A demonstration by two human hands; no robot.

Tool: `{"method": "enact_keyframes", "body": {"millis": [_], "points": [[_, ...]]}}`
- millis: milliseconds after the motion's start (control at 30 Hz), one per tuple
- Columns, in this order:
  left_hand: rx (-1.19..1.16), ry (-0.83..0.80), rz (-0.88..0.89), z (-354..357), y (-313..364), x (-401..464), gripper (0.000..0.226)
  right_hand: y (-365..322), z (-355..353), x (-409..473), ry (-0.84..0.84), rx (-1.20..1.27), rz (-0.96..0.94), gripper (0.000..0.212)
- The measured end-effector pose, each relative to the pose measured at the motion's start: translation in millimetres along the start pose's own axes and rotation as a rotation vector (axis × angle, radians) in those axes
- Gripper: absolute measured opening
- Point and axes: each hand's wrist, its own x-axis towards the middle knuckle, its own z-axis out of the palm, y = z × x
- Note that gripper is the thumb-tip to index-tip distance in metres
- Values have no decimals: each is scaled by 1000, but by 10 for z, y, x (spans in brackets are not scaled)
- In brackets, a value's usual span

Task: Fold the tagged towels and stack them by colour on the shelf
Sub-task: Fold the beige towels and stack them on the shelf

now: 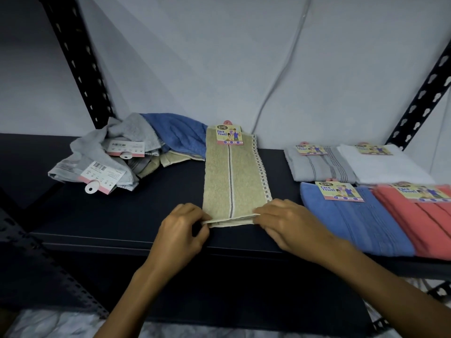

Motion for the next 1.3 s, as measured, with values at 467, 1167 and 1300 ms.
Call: {"method": "enact_keyframes", "body": {"millis": [467, 1167, 1300], "points": [[-128, -86, 103, -178, 43, -278, 20, -485, -349, -222, 31, 484, 377, 26], [453, -418, -177, 147, 360, -110, 89, -735, 6, 62, -375, 35, 581, 91], [344, -437, -172, 18, 367, 21, 87, -634, -90, 131, -347, 149, 609, 75]]}}
